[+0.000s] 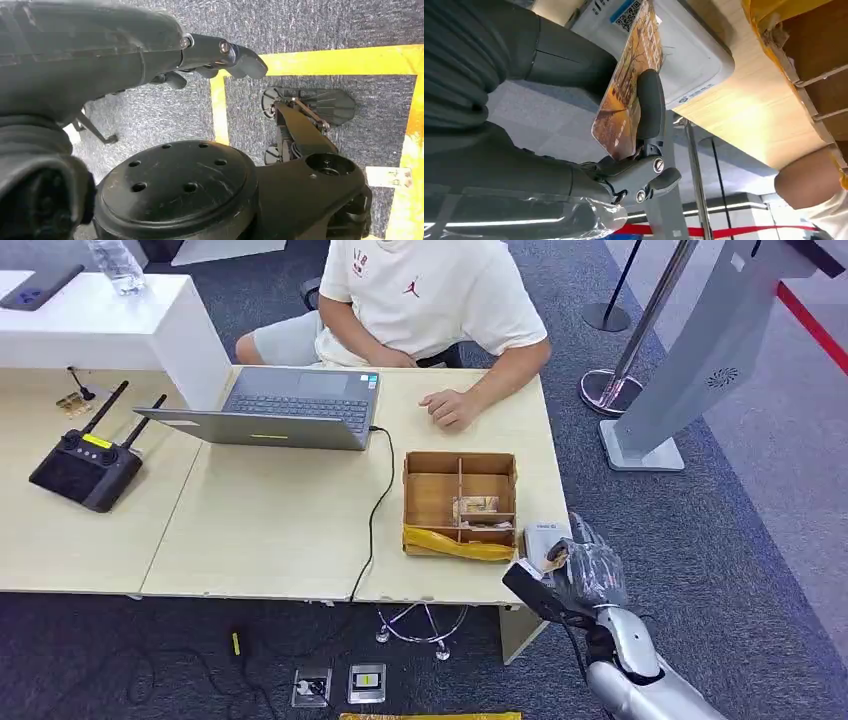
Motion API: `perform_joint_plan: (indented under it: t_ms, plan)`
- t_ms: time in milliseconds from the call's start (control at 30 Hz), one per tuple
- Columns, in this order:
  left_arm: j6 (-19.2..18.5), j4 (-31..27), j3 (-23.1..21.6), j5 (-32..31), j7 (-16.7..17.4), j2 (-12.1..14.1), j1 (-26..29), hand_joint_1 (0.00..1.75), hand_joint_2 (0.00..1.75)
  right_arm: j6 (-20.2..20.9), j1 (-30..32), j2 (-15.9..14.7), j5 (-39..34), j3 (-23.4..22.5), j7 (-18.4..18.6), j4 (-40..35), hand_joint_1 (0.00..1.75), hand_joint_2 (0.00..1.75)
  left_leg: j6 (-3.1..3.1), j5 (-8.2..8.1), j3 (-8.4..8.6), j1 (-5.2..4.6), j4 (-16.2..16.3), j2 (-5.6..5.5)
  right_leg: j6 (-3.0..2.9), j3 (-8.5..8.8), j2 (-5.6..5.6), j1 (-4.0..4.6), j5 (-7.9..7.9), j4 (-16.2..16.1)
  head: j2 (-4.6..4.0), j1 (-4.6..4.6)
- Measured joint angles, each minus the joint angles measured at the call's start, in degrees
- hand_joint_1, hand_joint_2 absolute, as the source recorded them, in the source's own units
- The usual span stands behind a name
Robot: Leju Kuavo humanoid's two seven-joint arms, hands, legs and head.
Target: Pass the card to the sensor for recognition and then transmit it.
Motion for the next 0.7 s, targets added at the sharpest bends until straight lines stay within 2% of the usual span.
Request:
perform_joint_plan:
  t_ms: [300, 400, 700]
  plan:
    - [0.0, 0.1, -0.8, 0.0, 0.0, -0.2, -0.1, 0.00, 0.00, -0.3, -0.7, 0.5, 1.8, -0.1, 0.0, 0.8, 1.75, 1.75, -0.01, 0.00, 0.01, 0.01, 0.0, 0.02, 0.00, 0.02, 0.00, 0.02, 0.00, 0.0, 0.00, -0.02]
    - [0.0, 0.1, -0.8, 0.0, 0.0, -0.2, -0.1, 0.00, 0.00, -0.7, -1.0, 0.5, 3.0, -0.5, 0.7, 0.4, 1.73, 1.75, -0.01, 0.00, -0.02, 0.01, 0.0, -0.01, 0.00, 0.02, -0.01, 0.02, 0.01, 0.0, 0.00, 0.00]
    - [0.0, 0.1, -1.3, -0.3, 0.0, -0.2, -0.2, 0.00, 0.00, 0.6, -6.8, -1.8, 9.5, -2.4, 4.6, -6.7, 1.73, 1.75, -0.01, 0.00, 0.00, 0.01, 0.0, 0.03, -0.01, 0.00, 0.02, 0.01, 0.01, 0.0, 0.00, -0.02]
